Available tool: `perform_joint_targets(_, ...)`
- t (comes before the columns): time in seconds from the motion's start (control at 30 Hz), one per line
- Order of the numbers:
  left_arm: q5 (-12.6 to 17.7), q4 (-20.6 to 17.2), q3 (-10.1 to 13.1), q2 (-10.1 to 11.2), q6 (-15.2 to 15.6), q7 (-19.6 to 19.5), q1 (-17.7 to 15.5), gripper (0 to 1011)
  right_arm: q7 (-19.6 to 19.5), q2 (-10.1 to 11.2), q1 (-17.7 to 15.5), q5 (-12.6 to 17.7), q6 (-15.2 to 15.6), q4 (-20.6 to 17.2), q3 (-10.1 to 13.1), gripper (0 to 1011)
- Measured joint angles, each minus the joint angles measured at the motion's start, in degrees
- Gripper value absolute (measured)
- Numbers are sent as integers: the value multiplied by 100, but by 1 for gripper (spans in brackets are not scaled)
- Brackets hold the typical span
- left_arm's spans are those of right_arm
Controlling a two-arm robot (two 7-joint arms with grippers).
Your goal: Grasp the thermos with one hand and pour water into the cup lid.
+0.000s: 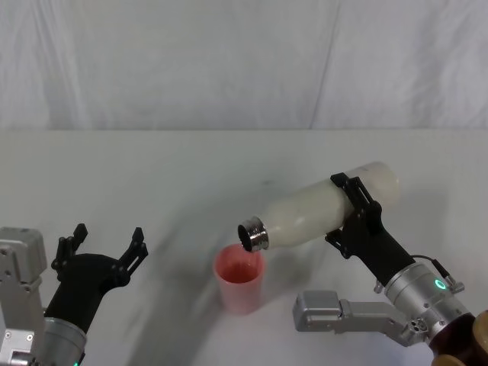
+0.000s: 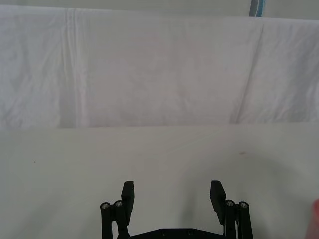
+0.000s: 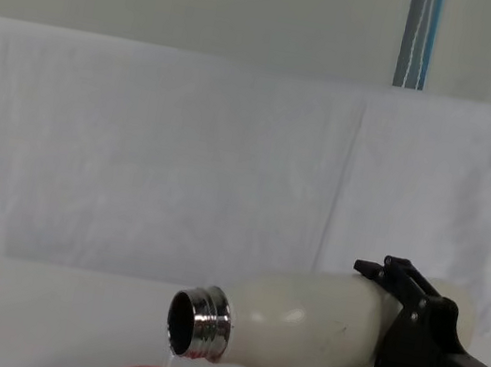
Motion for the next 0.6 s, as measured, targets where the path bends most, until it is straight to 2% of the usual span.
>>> perform_joint_targets(0.6,0,0,0,0,0,0,0,1001,5,3,-10,5,6,-19,17,969)
